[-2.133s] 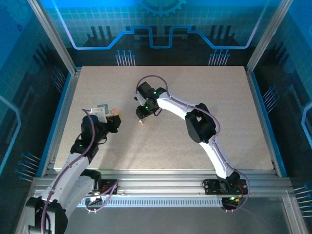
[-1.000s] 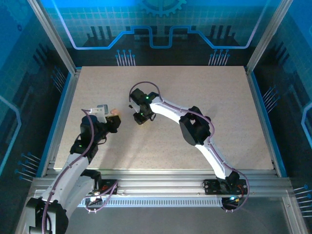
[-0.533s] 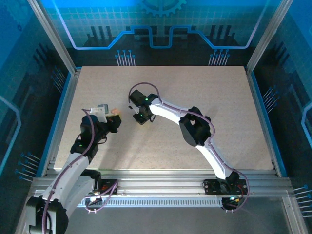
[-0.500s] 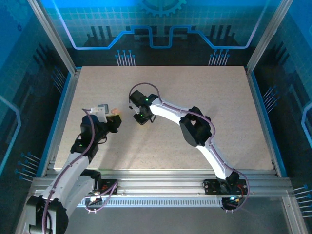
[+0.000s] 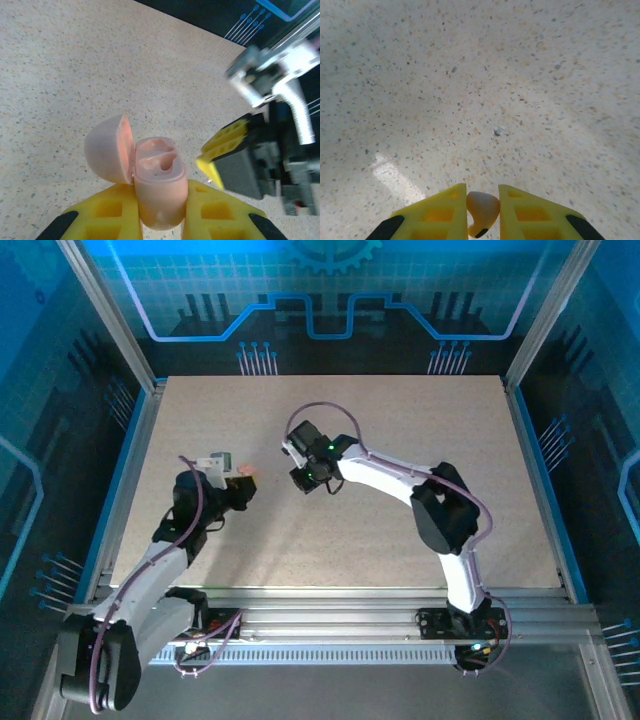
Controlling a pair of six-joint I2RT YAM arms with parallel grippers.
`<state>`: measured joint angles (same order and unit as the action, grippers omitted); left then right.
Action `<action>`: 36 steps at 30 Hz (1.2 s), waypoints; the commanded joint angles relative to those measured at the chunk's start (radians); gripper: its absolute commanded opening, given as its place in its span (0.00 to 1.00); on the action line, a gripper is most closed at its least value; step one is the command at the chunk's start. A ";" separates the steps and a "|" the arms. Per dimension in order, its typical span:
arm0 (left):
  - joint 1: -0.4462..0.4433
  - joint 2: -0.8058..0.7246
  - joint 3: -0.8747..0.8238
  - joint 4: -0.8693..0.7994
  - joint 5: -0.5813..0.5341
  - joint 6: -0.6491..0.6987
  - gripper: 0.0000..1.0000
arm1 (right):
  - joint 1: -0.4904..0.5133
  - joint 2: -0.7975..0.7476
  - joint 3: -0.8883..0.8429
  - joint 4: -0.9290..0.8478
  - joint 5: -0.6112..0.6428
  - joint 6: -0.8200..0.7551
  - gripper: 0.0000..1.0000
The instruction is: Insert the wireless bluetooth earbuds into the charging case
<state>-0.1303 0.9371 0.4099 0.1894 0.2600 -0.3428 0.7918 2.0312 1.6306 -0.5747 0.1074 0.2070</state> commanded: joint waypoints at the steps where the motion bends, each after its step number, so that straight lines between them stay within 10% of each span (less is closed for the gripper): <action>1: -0.024 0.032 0.036 0.063 0.033 -0.006 0.17 | -0.027 -0.087 -0.070 0.085 0.003 0.043 0.18; 36: -0.236 0.461 0.092 0.694 0.367 0.163 0.17 | -0.132 -0.698 -0.625 0.561 -0.363 -0.035 0.18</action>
<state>-0.3557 1.3781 0.5140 0.7048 0.5331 -0.2230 0.6598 1.3632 1.0302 -0.0814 -0.1715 0.2245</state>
